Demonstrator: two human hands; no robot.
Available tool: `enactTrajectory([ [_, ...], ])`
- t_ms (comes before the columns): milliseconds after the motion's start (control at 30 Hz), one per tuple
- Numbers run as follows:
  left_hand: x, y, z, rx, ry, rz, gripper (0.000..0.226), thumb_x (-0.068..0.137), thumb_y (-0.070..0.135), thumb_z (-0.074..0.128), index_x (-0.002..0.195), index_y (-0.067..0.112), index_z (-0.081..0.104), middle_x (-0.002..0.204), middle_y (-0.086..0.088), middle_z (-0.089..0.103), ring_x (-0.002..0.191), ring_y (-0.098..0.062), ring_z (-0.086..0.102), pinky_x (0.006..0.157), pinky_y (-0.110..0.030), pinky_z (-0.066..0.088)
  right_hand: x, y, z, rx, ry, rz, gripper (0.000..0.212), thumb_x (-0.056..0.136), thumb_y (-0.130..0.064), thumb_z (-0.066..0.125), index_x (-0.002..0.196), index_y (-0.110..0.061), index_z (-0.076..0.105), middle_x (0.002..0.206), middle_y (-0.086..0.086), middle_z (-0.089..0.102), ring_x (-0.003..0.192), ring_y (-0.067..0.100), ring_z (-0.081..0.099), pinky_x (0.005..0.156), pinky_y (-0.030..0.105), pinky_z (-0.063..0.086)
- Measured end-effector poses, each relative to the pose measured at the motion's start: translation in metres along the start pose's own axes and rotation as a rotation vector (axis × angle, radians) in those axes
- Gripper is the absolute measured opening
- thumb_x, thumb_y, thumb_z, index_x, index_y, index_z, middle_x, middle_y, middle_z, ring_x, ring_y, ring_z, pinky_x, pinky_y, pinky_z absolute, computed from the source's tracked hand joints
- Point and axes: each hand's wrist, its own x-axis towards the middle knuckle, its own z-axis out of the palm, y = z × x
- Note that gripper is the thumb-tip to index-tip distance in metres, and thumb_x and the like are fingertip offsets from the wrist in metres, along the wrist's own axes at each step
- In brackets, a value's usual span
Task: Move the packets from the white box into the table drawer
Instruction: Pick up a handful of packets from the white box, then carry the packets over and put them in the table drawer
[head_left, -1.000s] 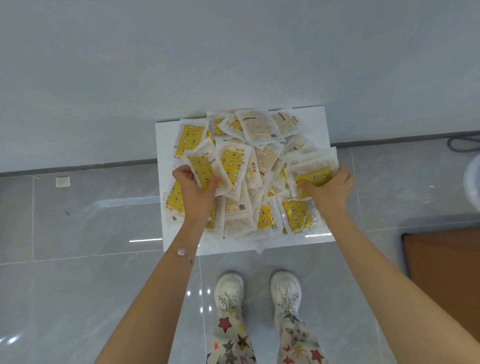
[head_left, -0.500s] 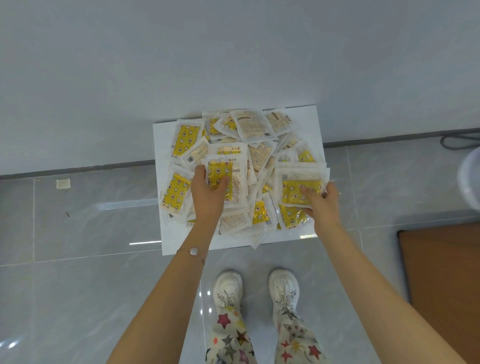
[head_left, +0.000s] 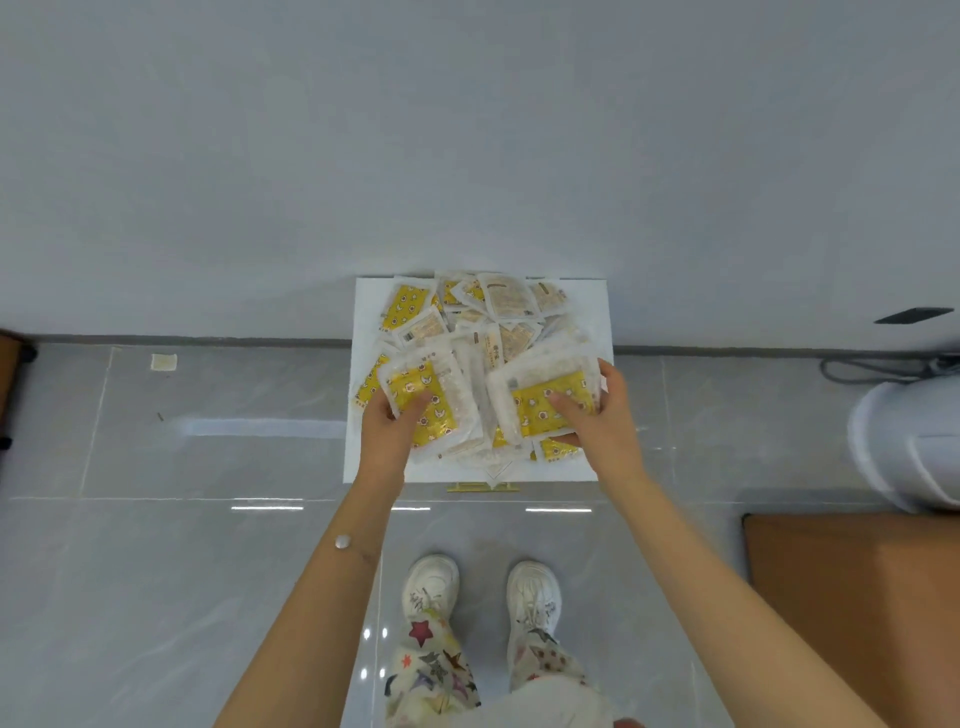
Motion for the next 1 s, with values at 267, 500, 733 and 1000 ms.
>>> enactTrajectory([
  [267,-0.159,0.049,-0.106,-0.136,0.313,0.063,0.040,0.088,0.015,0.068,0.121,0.015,0.046,0.109,-0.007,0.067,0.093,-0.020,0.069,0.066,-0.025,0.058,-0.137,-0.070,0.060,-0.146,-0.322,-0.055,0.054,0.081,-0.011,0.075,0.124,-0.028,0.045,0.118,0.007,0.062,0.094,0.019,0.069,0.057,0.034,0.060],
  [500,-0.290,0.076,-0.232,-0.303,0.604,0.129,0.047,0.087,0.016,0.068,0.124,0.022,0.039,0.097,-0.004,0.070,0.079,-0.015,0.072,0.062,-0.024,0.058,-0.261,-0.093,0.170,-0.256,-0.628,-0.070,0.050,0.082,-0.012,0.074,0.122,-0.026,0.048,0.116,0.006,0.062,0.094,0.018,0.070,0.061,0.035,0.059],
  [733,-0.377,0.062,-0.368,-0.494,0.850,0.209,0.054,0.087,0.010,0.068,0.126,0.025,0.035,0.093,-0.008,0.071,0.076,-0.017,0.072,0.061,-0.024,0.057,-0.363,-0.086,0.307,-0.415,-0.870,-0.132,0.054,0.084,-0.011,0.071,0.130,-0.017,0.044,0.115,0.005,0.063,0.087,0.015,0.070,0.061,0.031,0.059],
  [1000,-0.437,0.013,-0.483,-0.631,1.161,0.155,0.054,0.086,0.016,0.070,0.123,0.032,0.035,0.095,0.000,0.070,0.079,-0.015,0.072,0.065,-0.028,0.059,-0.440,-0.051,0.448,-0.531,-1.124,-0.136,0.043,0.086,-0.009,0.068,0.122,-0.018,0.047,0.107,0.002,0.066,0.083,0.013,0.071,0.065,0.031,0.060],
])
